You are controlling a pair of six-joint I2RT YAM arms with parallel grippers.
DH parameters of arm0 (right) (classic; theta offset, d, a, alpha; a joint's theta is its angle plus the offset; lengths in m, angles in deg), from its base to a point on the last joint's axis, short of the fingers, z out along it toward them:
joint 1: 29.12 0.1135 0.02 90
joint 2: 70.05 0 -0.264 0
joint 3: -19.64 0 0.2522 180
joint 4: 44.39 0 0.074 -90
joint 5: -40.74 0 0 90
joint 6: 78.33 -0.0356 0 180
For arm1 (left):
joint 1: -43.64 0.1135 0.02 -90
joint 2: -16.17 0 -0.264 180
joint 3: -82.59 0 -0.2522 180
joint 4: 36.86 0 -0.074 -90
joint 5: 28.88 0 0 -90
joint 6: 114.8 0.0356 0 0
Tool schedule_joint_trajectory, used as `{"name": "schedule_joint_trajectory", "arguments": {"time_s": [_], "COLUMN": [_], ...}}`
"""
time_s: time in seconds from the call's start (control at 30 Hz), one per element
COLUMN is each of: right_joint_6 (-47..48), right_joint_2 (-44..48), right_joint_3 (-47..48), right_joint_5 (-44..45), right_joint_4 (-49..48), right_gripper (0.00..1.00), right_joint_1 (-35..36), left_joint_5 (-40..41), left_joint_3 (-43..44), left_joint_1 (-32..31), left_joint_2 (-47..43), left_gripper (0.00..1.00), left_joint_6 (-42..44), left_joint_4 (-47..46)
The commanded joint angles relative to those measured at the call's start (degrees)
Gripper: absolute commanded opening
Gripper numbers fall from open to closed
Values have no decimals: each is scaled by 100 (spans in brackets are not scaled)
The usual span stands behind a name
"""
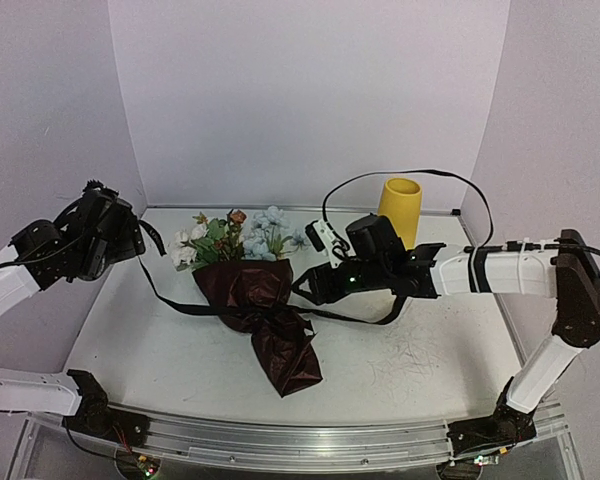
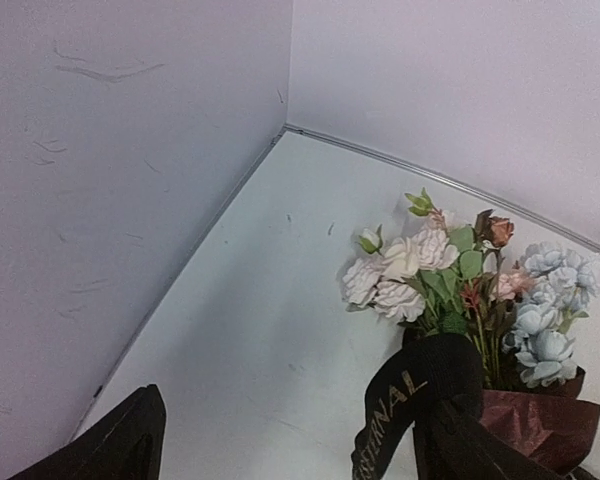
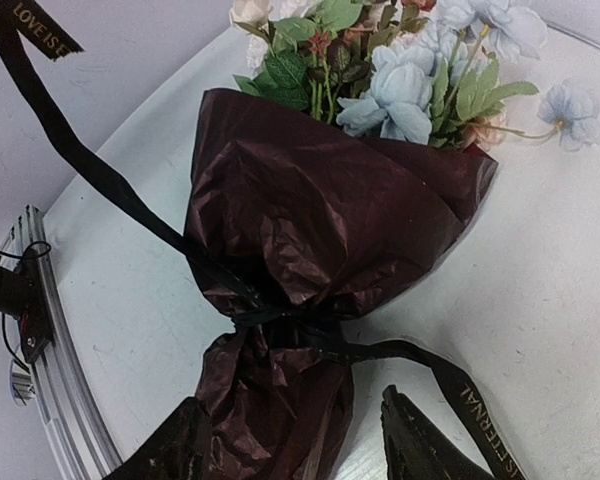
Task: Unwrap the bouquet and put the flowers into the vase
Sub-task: Untie the ribbon from the wrapping paper.
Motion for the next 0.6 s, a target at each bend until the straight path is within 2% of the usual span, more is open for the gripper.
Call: {"name": "schedule_joint_trajectory", "arguments": {"time_s": [0.0, 0.13, 0.3, 0.47, 0.57], "right_joint_6": [71, 61, 42, 3, -12], "right_joint_2": [147, 296, 594, 894, 1026], "right_joint_3": [204, 78, -190, -491, -634], "right_joint_5": [-30, -86, -88, -33, 10], "right_joint_4": [-186, -193, -193, -188, -189], "right_gripper": [59, 59, 59, 60, 60], "right_joint_1": [41, 48, 55, 59, 59], "left_joint_5": [-33, -892, -2551, -3175, -3174], "left_joint_3": [531, 364, 81, 144, 287], "left_joint_1": [537, 1166, 2156, 3465, 3969], "left_joint_2": [-208, -97, 101, 145, 202], "left_gripper": [89, 90, 90, 90, 90], "left_joint_6": [109, 239, 301, 268, 219], "left_joint_4": [257, 76, -322, -423, -431]}}
